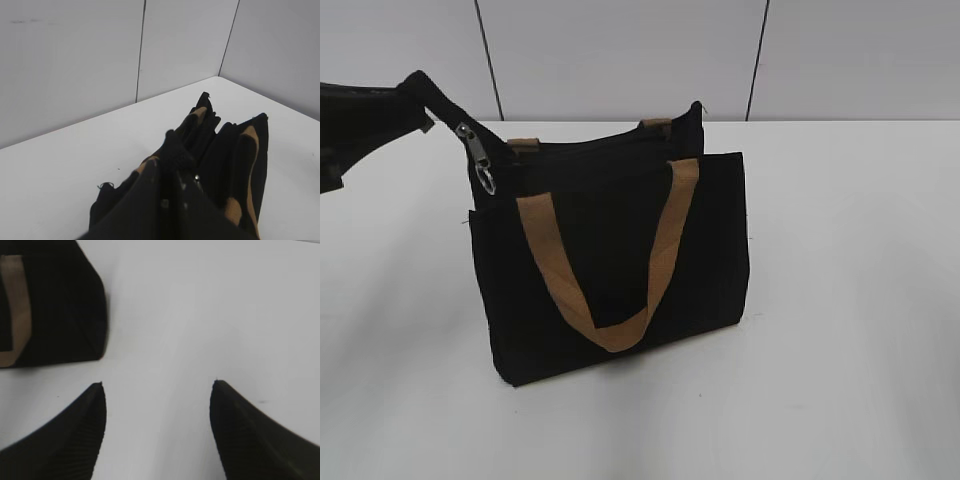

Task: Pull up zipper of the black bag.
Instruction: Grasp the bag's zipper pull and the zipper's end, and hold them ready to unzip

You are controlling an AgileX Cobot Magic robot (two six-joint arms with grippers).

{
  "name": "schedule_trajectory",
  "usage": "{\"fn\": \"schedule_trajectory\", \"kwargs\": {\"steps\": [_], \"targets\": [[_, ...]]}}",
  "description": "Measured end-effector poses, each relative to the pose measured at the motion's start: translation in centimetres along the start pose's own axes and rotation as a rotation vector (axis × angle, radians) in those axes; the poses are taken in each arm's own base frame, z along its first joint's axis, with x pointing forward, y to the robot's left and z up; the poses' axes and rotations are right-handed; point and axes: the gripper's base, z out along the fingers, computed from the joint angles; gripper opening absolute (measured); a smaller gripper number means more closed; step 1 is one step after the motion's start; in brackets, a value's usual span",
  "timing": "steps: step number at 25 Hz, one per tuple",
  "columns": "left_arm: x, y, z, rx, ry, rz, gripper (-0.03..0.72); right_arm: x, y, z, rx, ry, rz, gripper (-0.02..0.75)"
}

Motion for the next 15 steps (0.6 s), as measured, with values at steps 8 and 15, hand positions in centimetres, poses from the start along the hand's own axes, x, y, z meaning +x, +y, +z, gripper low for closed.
{"fn": "schedule_trajectory", "kwargs": {"steps": [8,15], "targets": [[0.0,0.0,0.0,-0.001,-0.001,-0.002,0.015,-5.0,1.4,5.3,-0.267,-0.018,-0.056,0.505],[-0.1,0.1,0.0,-0.006,-0.006,-0.009,0.015,-7.4,6.9,12.9,-0.453,0.066,-0.183,0.505]]}}
